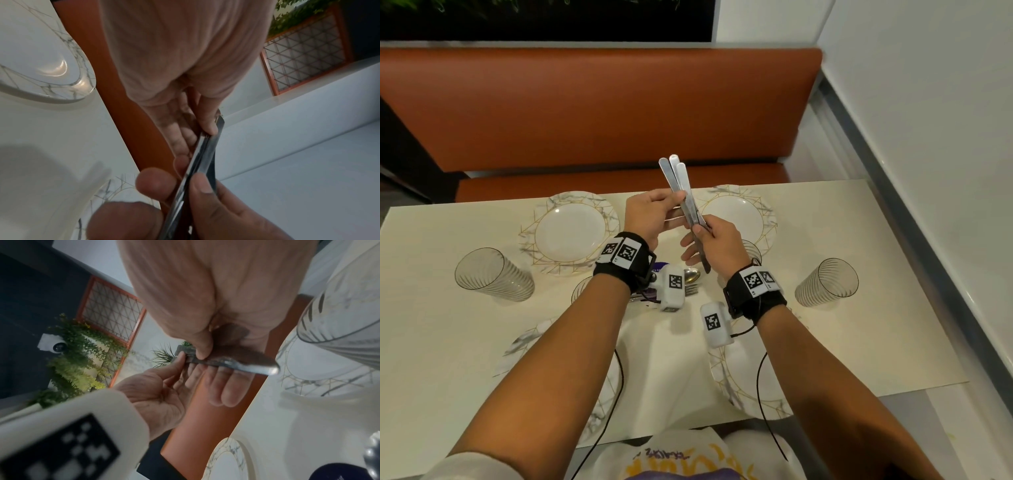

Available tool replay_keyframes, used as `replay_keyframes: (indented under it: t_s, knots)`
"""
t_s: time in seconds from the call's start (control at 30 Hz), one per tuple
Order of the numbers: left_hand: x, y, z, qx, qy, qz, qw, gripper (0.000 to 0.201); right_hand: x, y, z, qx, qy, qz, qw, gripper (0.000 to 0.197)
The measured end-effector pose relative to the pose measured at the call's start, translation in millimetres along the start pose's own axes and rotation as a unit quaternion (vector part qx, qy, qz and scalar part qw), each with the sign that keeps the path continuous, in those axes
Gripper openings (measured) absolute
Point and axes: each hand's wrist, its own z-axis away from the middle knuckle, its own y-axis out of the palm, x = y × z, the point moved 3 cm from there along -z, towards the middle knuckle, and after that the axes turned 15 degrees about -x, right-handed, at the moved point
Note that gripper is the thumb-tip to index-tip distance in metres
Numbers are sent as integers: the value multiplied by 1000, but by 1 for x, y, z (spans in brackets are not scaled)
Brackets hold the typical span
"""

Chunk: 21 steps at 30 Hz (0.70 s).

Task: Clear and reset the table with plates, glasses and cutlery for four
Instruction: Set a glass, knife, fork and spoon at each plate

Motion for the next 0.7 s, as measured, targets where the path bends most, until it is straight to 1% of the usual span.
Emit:
replay_keyframes:
  t_s: [0.2, 0.3, 0.4, 0.47, 0.53, 0.6, 0.7]
  knots:
    - [-9, 5, -12, -44, 23, -17, 999, 15, 1, -5, -9, 0, 8, 20, 1000, 20]
    - [-12, 7, -22, -82, 35, -23, 996, 11, -1, -10, -16, -17, 12, 44, 999, 19]
    - [-12, 11, -32, -78, 39, -33, 996, 9, -4, -14, -25, -20, 11, 79, 997, 19]
    - [-9, 14, -40, -75, 43, -47, 995, 11, -6, -15, -31, -21, 17, 97, 995, 20]
    - [-6, 14, -51, -92, 31, -41, 994, 15, -7, -18, -36, -30, 29, 107, 993, 18]
    - [-1, 11, -68, -126, 12, -31, 991, 17, -8, -24, -40, -37, 38, 117, 992, 16]
    - [17, 9, -91, -142, -35, -58, 987, 14, -13, -36, -47, -43, 60, 110, 991, 16]
